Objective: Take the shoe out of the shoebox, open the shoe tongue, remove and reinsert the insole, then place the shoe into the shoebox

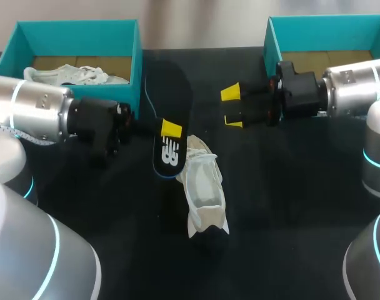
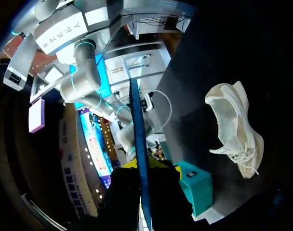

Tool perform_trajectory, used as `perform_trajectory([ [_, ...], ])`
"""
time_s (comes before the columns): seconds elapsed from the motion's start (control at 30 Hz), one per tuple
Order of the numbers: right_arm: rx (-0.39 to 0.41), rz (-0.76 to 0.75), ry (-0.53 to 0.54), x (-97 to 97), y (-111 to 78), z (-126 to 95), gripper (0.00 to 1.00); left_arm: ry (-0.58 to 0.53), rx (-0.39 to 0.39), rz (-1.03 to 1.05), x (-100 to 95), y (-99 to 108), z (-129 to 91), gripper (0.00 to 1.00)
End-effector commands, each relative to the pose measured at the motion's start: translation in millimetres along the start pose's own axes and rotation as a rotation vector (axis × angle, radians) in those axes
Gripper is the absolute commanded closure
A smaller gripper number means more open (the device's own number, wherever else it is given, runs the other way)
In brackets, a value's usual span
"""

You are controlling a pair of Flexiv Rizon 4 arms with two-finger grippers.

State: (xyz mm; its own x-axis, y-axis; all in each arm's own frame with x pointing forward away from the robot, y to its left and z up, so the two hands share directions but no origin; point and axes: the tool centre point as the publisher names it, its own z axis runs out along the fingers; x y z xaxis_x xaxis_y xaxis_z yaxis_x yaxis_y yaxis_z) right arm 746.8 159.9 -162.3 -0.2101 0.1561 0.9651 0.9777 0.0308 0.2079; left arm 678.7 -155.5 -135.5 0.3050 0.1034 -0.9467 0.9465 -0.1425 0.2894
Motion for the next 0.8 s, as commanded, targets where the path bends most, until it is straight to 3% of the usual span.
perform_trajectory([
  [0.03,0.015,0.016,0.009,-2.1,7.0,14,0.00,-0.045,-0.007,-0.051,12.2,-5,8,1.00],
  [0.27,0.063,0.042,0.017,-4.4,9.9,35,0.00,-0.113,0.013,-0.119,32.2,-2,24,1.00],
  [0.57,0.134,0.085,0.068,-4.8,-2.1,53,0.00,-0.102,-0.005,-0.105,48.0,11,29,1.00],
  [0.8,0.111,0.115,0.075,-5.6,-12.0,58,0.00,-0.093,-0.029,-0.092,53.6,13,33,1.00],
])
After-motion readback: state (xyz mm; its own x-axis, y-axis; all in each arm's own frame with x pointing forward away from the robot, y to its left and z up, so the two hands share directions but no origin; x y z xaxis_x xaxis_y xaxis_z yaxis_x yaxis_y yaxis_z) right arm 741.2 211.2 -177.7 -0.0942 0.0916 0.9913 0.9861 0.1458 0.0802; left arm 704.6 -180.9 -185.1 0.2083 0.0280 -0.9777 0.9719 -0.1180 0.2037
